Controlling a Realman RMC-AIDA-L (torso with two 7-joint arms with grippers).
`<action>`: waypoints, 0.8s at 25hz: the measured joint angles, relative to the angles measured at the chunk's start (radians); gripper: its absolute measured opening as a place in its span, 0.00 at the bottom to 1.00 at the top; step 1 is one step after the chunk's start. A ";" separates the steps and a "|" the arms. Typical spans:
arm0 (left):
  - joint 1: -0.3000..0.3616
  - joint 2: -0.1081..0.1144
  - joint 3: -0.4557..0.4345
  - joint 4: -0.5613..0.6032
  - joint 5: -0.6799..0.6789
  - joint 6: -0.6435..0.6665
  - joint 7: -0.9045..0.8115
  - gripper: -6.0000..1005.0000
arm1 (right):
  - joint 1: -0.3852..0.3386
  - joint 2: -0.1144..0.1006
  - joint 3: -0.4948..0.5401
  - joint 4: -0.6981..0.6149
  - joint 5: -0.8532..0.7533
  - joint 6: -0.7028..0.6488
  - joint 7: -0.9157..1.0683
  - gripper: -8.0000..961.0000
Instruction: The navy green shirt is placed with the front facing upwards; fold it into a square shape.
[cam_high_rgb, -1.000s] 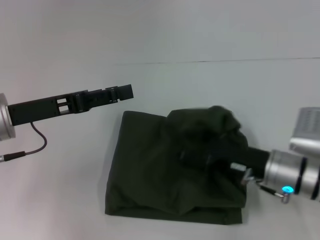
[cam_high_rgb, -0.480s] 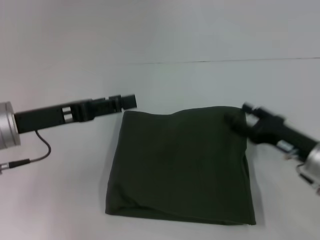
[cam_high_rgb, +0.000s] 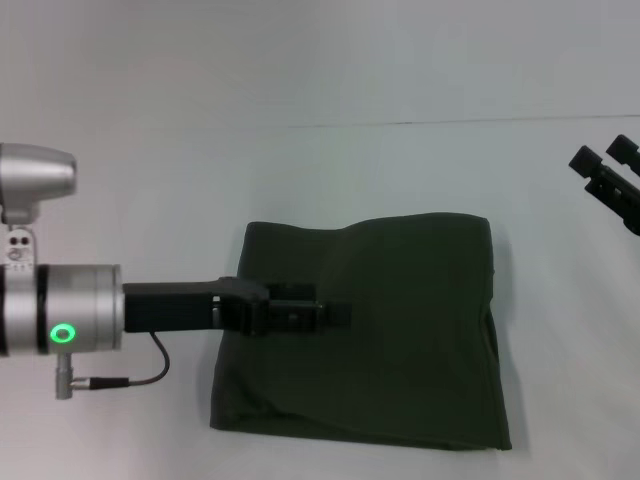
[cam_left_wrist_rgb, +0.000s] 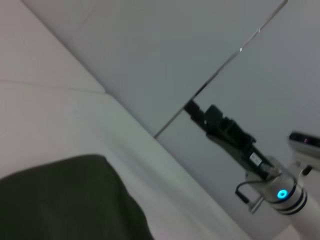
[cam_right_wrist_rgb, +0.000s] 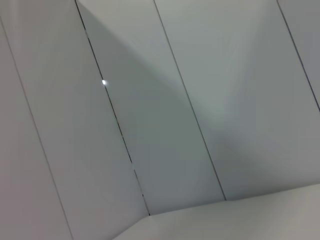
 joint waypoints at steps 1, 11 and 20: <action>0.000 -0.002 0.010 0.000 0.002 -0.022 -0.005 0.93 | 0.000 0.000 -0.002 0.001 -0.002 0.002 0.000 0.83; -0.029 0.031 -0.068 0.003 0.214 -0.237 -0.251 0.93 | 0.009 0.003 -0.011 0.014 -0.032 0.025 -0.007 0.83; -0.054 0.029 -0.059 -0.014 0.314 -0.284 -0.352 0.93 | 0.001 0.003 -0.012 0.017 -0.033 0.023 -0.007 0.83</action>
